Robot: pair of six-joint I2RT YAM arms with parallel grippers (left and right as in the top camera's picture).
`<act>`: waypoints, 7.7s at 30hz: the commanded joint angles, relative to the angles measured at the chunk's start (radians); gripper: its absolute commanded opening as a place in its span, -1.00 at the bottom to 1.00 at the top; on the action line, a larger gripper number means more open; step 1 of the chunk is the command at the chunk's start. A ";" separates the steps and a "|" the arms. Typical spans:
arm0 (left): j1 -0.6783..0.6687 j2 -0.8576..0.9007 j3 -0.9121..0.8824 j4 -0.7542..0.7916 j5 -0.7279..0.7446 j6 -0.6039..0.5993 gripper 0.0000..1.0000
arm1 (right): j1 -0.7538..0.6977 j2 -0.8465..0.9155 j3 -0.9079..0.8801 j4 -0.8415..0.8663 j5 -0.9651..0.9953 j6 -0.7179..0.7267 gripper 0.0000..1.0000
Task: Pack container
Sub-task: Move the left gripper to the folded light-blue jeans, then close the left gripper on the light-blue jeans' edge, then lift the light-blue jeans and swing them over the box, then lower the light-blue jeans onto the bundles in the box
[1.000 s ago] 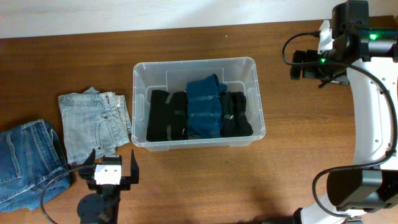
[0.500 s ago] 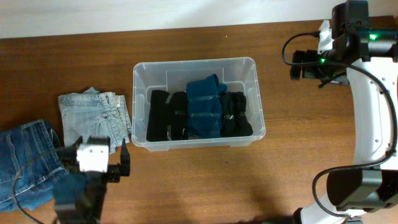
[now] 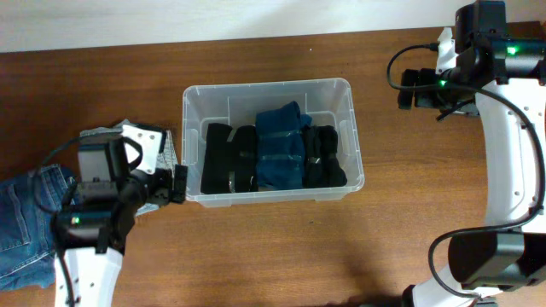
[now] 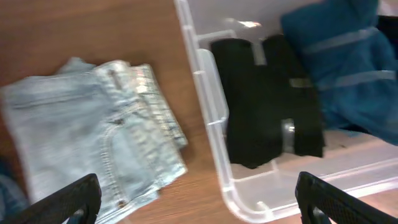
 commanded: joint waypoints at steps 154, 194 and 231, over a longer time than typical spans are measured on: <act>0.361 0.919 0.554 -0.181 0.031 -0.100 -0.99 | -0.004 -0.009 0.006 0.000 0.005 0.000 0.97; 0.048 0.621 1.009 -0.397 0.137 -0.374 -0.99 | -0.004 -0.009 0.006 0.000 0.005 0.000 0.97; -0.539 0.935 1.008 -0.060 0.133 -0.923 -0.99 | -0.004 -0.009 0.006 0.000 0.005 0.000 0.97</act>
